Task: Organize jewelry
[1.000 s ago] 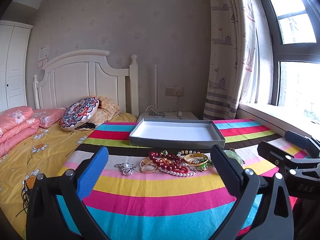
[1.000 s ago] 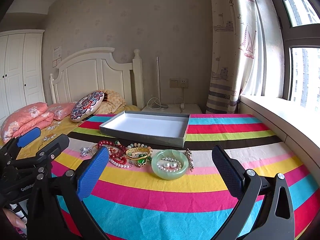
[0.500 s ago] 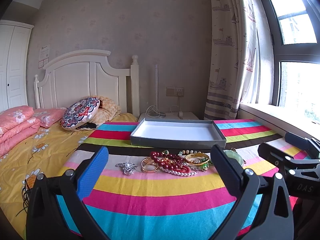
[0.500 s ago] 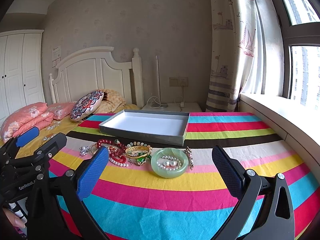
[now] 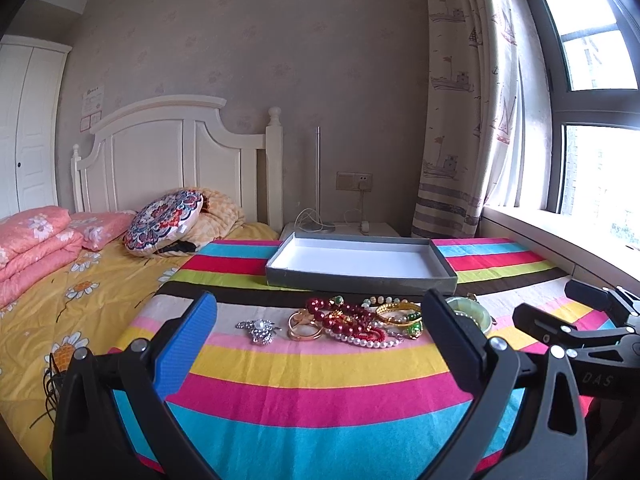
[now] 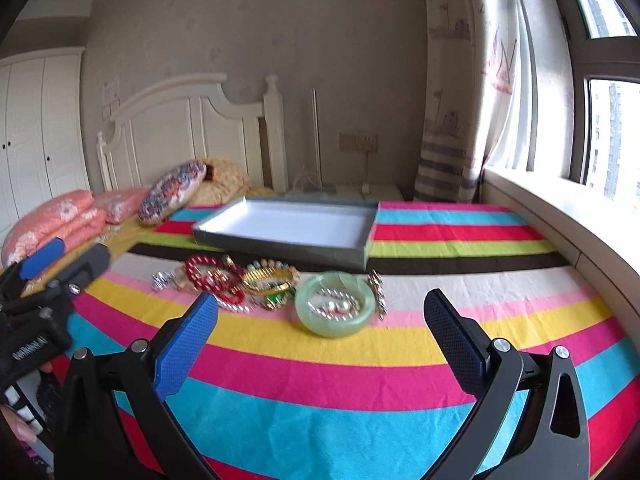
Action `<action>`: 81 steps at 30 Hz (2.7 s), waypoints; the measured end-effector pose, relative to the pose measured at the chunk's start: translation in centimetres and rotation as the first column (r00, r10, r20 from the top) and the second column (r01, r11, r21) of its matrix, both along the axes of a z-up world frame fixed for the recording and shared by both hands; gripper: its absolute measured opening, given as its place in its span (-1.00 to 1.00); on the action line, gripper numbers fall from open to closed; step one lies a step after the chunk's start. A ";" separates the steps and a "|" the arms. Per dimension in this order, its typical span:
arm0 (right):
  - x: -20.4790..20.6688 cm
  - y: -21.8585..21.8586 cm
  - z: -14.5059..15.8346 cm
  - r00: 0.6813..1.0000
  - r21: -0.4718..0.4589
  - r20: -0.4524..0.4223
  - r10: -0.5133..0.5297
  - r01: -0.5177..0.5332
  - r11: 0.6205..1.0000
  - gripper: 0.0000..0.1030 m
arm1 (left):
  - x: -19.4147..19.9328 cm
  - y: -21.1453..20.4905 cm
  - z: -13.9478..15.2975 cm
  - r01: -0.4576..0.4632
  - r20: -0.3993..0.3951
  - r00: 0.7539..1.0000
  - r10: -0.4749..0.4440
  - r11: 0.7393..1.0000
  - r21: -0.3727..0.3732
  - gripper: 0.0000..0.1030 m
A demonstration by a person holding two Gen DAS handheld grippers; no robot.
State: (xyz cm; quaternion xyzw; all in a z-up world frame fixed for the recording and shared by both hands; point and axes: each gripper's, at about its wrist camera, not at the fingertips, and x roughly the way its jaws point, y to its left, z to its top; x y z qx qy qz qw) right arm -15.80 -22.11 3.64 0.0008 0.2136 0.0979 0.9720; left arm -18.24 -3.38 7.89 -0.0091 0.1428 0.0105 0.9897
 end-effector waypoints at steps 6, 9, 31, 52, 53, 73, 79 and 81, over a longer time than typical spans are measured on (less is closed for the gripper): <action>4.0 -0.8 -1.8 0.982 -0.066 -0.189 0.016 -0.029 0.997 0.91 | 1.8 1.0 -1.2 -0.004 -0.100 0.995 0.003 1.000 -0.008 0.96; 6.5 -0.2 -3.1 0.959 -0.149 -0.282 0.021 -0.065 0.987 0.91 | 3.9 1.0 -2.4 0.020 -0.214 0.977 -0.020 1.000 -0.006 0.96; 14.4 0.6 -5.1 0.896 -0.058 -0.437 0.083 -0.120 0.991 0.61 | 12.8 4.6 -3.0 0.057 -0.401 0.911 -0.094 0.993 -0.105 0.86; 12.5 -0.6 -3.6 0.947 0.000 -0.311 0.084 -0.088 0.996 0.59 | 22.4 2.6 -4.9 0.280 -0.680 0.665 -0.308 0.947 -0.156 -0.78; 12.3 -0.7 -3.5 0.949 0.006 -0.303 0.087 -0.089 0.996 0.54 | 22.0 2.5 -4.7 0.282 -0.674 0.674 -0.302 0.949 -0.143 -0.78; 14.8 0.6 -2.0 0.938 -0.002 -0.312 0.151 -0.159 0.987 0.82 | 14.7 0.9 6.5 0.361 -0.386 0.839 -0.382 0.924 -0.129 -0.79; 18.3 2.5 -3.7 0.904 -0.101 -0.405 0.135 -0.192 0.976 0.43 | 14.0 0.8 6.7 0.363 -0.381 0.839 -0.387 0.922 -0.137 -0.79; 18.4 3.0 -3.6 0.892 -0.119 -0.426 0.153 -0.223 0.968 0.43 | 13.9 1.1 6.5 0.360 -0.383 0.840 -0.385 0.923 -0.138 -0.79</action>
